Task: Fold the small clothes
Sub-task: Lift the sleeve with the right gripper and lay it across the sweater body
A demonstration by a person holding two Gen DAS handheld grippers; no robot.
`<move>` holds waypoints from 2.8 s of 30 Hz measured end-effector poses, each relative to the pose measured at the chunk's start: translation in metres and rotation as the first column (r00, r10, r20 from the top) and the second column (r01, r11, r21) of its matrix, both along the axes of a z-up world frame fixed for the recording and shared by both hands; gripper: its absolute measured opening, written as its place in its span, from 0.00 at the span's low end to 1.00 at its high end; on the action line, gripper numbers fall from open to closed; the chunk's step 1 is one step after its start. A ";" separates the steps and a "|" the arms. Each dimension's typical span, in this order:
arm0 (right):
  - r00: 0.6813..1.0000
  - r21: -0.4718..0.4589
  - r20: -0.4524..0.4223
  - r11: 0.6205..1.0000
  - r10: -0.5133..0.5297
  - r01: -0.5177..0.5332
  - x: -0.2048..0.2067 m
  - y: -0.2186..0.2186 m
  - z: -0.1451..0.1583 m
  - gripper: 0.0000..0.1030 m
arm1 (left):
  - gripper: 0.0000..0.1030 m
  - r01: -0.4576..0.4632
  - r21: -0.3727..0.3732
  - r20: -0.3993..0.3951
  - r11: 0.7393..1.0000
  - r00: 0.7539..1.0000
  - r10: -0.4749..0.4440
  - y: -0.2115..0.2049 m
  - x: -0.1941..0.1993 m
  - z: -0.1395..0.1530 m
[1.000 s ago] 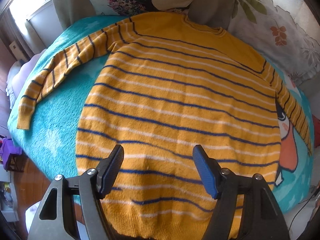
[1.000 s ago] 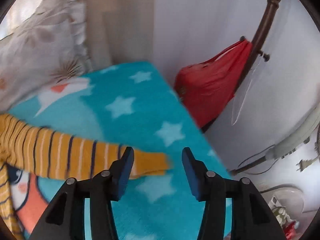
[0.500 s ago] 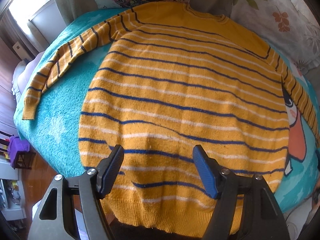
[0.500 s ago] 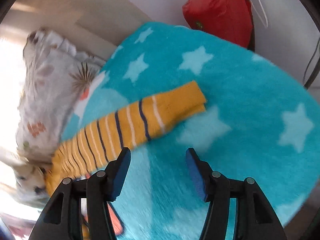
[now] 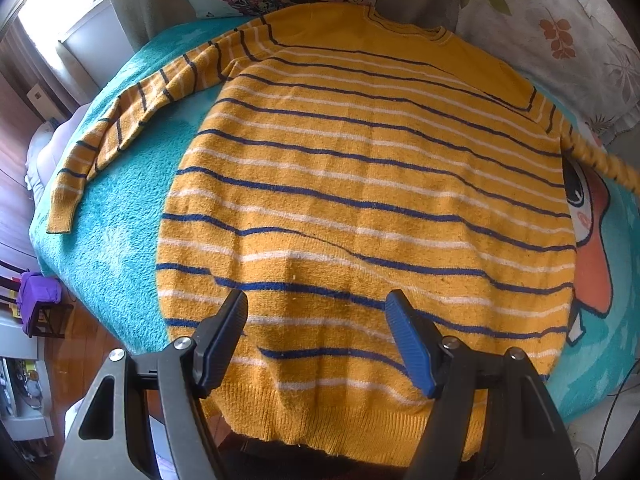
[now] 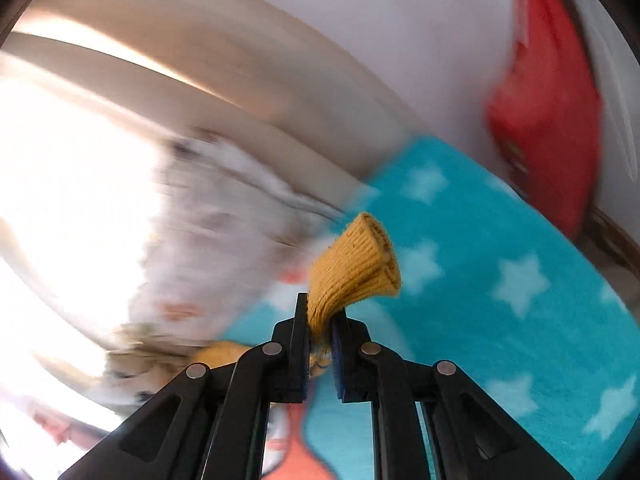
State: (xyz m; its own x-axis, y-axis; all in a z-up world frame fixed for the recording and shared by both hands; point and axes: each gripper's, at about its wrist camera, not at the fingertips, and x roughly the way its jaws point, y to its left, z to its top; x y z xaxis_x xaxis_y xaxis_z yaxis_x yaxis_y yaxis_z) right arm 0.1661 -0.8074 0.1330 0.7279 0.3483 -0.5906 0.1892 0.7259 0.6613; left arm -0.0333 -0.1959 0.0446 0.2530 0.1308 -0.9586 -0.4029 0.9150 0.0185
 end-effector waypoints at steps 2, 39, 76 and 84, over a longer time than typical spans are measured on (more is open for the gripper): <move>0.998 -0.071 -0.056 0.997 -0.006 0.002 0.000 0.000 -0.009 0.10 | 0.68 0.004 -0.007 -0.001 1.000 1.000 -0.004 -0.002 0.001 -0.001; 0.781 -0.292 -0.251 0.724 0.572 -0.625 0.038 0.480 -0.036 0.09 | 0.68 -0.057 -0.126 0.067 0.990 0.996 0.066 0.163 -0.024 -0.018; 0.673 -0.346 -0.483 0.584 0.560 -0.734 0.045 0.559 -0.113 0.19 | 0.68 0.232 -0.029 0.211 0.972 0.952 -0.221 0.178 0.152 -0.027; 0.616 -0.395 -0.451 0.475 0.646 -0.787 0.081 0.633 -0.119 0.21 | 0.68 0.144 -0.139 0.265 0.980 0.959 -0.103 0.208 0.133 -0.014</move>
State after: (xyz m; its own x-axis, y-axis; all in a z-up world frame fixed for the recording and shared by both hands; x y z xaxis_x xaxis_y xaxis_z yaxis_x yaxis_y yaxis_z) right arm 0.2473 -0.1744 0.0143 0.1986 0.2820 -0.9386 -0.4815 0.8623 0.1572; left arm 0.0993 0.0123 0.0310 0.4962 -0.0618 -0.8660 -0.2595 0.9413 -0.2158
